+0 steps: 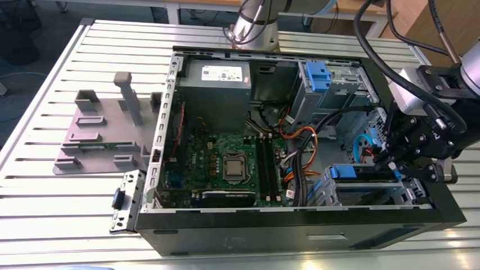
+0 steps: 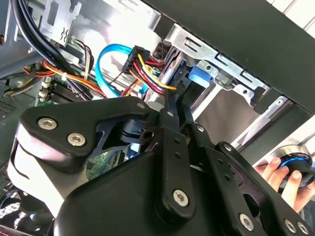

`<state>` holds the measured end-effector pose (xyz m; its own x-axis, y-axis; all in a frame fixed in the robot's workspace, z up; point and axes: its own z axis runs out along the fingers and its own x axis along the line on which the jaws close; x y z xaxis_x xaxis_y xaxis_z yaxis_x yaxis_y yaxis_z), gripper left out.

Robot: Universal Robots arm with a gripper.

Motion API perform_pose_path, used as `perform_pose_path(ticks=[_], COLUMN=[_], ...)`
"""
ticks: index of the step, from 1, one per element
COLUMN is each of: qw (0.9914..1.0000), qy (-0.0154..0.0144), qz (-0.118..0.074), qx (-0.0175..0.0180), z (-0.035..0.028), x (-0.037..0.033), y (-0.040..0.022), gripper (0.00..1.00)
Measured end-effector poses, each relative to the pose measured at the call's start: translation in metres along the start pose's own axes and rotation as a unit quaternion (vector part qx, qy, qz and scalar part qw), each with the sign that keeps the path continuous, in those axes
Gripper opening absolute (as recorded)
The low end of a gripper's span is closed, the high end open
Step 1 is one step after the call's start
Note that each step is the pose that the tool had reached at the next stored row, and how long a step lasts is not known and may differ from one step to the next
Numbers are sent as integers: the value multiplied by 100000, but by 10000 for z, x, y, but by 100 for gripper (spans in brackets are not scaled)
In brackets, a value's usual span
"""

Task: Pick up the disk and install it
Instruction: 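Insert the first disk wire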

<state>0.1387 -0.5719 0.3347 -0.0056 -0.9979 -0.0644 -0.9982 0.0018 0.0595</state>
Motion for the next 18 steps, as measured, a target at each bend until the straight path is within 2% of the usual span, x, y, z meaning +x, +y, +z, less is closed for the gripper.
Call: perform_pose_path(ticks=[12,18], qw=[100000,100000], qy=[-5,-4], qz=[0,2], qx=[0,0], z=[51,56], x=[3,4], y=[8,7], gripper=[18,18])
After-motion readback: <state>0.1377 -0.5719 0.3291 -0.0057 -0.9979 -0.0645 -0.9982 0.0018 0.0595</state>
